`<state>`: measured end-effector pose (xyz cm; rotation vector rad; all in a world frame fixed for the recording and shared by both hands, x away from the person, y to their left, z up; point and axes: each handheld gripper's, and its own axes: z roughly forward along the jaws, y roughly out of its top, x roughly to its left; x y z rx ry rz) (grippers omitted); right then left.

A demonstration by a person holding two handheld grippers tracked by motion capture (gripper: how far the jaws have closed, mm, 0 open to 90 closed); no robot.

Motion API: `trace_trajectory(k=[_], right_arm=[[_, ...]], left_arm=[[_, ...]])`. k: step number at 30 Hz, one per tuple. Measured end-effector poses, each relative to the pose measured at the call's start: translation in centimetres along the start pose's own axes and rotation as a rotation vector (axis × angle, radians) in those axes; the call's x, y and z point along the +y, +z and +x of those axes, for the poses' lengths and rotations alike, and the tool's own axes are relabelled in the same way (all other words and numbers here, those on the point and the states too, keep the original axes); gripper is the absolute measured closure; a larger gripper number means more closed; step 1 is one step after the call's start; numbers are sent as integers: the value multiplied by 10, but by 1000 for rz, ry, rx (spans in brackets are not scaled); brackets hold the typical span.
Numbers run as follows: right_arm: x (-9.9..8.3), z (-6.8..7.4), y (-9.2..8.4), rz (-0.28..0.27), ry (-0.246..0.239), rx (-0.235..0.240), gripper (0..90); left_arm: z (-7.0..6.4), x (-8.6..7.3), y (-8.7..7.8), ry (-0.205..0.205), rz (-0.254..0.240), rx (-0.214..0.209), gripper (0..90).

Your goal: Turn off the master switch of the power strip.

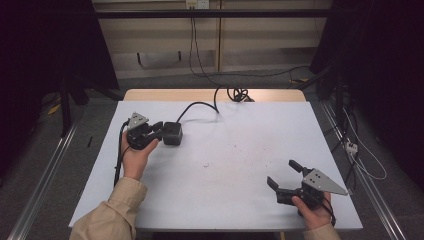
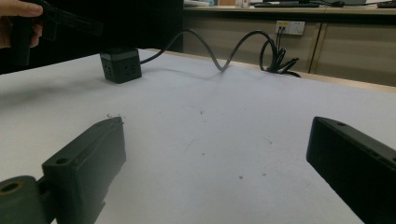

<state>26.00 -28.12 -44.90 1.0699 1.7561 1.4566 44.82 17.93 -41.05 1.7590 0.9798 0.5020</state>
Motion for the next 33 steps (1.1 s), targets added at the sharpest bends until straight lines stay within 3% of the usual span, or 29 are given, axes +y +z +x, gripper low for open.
trace_trajectory(k=[2,5,8,20,33], right_arm=[[0,0,0,0,-2,1,40],[0,0,0,0,-4,4,40],[0,0,0,1,-7,4,40],[0,0,0,0,-7,3,40],[1,0,0,-3,-6,4,41]], left_arm=[[0,0,0,7,8,4,690],[0,-1,2,-27,-3,3,690],[3,-1,2,-30,10,-5,693],[12,-2,3,-79,29,-6,789],[11,7,6,-49,69,-11,855]])
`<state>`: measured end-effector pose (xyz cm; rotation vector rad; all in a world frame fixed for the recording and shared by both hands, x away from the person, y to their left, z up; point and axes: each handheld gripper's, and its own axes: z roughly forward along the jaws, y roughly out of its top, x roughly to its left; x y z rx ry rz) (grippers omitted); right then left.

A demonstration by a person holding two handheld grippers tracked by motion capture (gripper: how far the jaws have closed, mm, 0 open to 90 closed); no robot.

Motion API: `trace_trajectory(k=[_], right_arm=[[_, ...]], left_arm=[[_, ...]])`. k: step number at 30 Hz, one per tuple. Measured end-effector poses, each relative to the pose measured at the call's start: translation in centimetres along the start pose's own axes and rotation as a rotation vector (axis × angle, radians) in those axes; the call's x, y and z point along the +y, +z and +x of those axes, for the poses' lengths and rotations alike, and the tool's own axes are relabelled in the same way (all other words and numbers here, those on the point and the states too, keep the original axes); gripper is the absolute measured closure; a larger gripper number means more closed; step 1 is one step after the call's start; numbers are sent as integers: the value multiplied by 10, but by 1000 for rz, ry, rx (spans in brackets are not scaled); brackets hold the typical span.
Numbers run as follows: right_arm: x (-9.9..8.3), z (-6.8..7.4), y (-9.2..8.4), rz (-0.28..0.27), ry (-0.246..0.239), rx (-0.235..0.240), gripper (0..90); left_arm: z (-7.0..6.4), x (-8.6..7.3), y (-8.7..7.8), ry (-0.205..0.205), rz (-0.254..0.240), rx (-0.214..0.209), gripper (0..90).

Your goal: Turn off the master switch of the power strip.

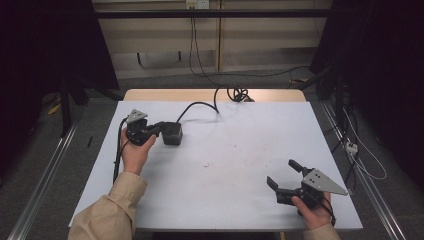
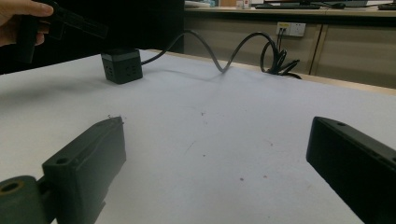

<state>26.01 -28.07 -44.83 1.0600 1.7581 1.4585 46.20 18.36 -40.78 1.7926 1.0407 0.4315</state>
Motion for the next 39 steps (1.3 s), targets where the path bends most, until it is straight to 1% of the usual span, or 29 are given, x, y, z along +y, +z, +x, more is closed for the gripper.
trace_trajectory(k=[4,6,10,14,16,22,23,26,29,30,32,39], right_arm=[[0,0,0,1,-2,-2,41],[0,0,0,1,-4,-1,41],[0,0,0,0,-8,0,41],[0,1,0,1,-6,0,41],[0,1,0,1,-6,0,41],[0,1,1,2,-7,0,41],[0,1,1,3,-8,0,41],[0,1,1,4,-8,2,41],[0,1,1,4,-9,4,41],[0,1,1,4,-10,5,41],[0,1,1,3,-10,6,41],[0,1,1,4,-10,8,41]], left_arm=[[0,0,1,-3,1,-1,876],[0,-1,2,4,12,0,884],[-1,-1,4,2,20,1,900],[-2,-2,5,-5,32,2,900],[-2,-2,5,1,39,0,900],[-2,-3,9,-6,44,1,900],[-2,-3,9,2,52,0,900],[-3,-5,13,0,54,-8,900],[-4,-5,15,10,66,-8,900],[-4,-5,16,5,63,-10,900],[-5,-5,17,10,65,-12,900],[-4,-7,19,-3,71,-9,900]])
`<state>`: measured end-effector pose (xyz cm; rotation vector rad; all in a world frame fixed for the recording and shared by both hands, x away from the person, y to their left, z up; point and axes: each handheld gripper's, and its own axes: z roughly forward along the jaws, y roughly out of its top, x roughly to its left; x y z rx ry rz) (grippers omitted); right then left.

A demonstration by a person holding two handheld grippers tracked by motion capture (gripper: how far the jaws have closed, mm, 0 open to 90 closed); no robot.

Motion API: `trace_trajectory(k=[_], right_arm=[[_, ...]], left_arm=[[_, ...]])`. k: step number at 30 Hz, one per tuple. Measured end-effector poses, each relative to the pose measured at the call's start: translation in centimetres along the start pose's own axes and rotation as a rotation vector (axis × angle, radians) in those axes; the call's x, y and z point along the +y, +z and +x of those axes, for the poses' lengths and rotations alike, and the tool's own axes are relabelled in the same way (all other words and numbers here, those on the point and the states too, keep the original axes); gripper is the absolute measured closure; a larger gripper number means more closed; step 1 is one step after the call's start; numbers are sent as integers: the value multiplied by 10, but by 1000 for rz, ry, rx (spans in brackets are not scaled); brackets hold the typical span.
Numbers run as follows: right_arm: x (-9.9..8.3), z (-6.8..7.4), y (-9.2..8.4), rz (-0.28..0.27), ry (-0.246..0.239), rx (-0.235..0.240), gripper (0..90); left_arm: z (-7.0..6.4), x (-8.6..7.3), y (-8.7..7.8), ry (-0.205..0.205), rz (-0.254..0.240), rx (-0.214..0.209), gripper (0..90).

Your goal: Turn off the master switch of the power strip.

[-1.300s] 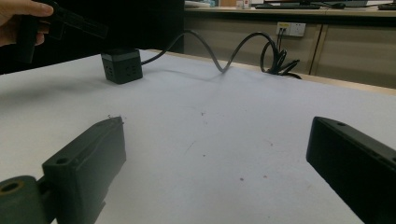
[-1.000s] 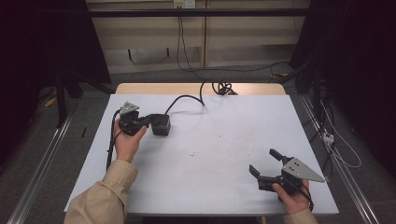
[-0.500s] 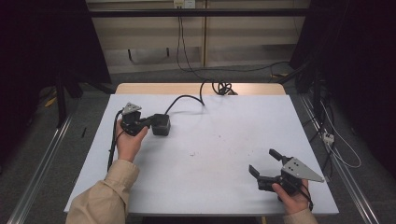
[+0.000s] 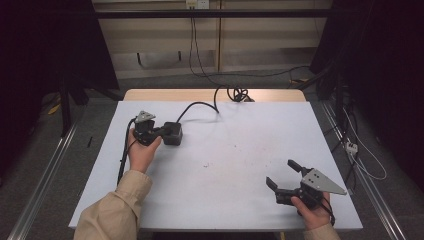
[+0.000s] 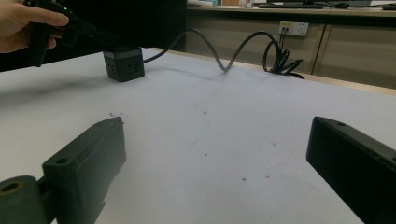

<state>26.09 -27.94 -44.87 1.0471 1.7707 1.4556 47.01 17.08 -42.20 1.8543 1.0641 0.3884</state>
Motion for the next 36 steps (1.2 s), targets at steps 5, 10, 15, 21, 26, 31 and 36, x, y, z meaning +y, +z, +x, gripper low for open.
trace_trajectory(k=[5,10,15,21,26,31,36], right_arm=[[0,0,1,3,-1,7,41],[0,0,1,3,-1,7,41],[0,0,0,2,1,4,41],[0,-1,-1,0,5,-1,41],[-1,0,-2,2,3,-2,41],[-1,1,-2,5,2,0,41],[0,1,-1,3,1,2,41]], left_arm=[[0,0,1,8,0,2,900],[-4,3,3,39,21,7,900],[-4,3,3,27,20,5,900],[-6,6,4,57,48,21,900],[-4,5,4,33,34,8,900],[-5,5,5,34,39,19,900],[-4,4,5,26,32,15,900]])
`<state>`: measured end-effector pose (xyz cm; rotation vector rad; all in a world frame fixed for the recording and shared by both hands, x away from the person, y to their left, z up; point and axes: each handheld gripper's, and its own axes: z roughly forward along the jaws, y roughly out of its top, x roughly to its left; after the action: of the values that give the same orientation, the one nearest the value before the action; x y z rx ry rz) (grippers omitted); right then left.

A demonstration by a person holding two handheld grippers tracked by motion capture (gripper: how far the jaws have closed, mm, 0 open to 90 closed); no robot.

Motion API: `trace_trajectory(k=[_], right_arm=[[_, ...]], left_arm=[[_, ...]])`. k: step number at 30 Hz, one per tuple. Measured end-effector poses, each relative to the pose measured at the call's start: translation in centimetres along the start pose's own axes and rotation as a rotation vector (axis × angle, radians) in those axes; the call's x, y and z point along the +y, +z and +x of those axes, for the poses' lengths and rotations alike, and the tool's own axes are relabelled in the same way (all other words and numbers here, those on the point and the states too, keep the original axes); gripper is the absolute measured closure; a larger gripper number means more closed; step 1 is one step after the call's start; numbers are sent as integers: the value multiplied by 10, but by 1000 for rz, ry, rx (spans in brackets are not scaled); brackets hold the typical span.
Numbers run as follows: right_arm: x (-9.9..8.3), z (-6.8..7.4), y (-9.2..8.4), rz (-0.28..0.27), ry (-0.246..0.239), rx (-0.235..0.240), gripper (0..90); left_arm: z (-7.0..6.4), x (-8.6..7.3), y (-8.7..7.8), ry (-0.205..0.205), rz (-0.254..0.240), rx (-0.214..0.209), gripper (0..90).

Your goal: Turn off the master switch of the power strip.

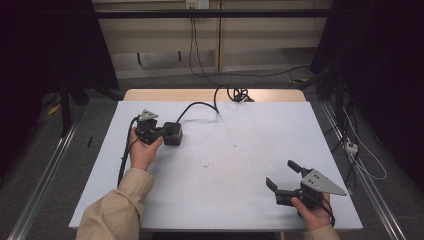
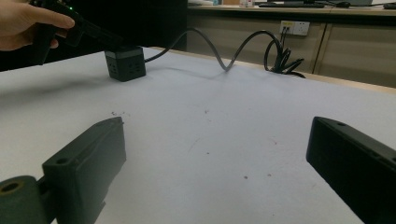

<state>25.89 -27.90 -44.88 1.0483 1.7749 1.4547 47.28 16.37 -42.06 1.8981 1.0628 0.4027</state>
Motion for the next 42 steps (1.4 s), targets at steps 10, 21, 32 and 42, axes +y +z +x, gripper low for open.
trace_trajectory(k=[10,21,32,42], right_arm=[[0,0,0,0,-4,1,41],[1,0,0,-1,-3,1,41],[1,0,2,0,-9,3,41],[1,0,2,1,-5,3,41]], left_arm=[[-1,-1,0,-2,-3,5,900],[-1,-1,0,-7,-6,7,900],[0,0,0,-24,0,6,900],[0,3,0,-56,-13,7,900]])
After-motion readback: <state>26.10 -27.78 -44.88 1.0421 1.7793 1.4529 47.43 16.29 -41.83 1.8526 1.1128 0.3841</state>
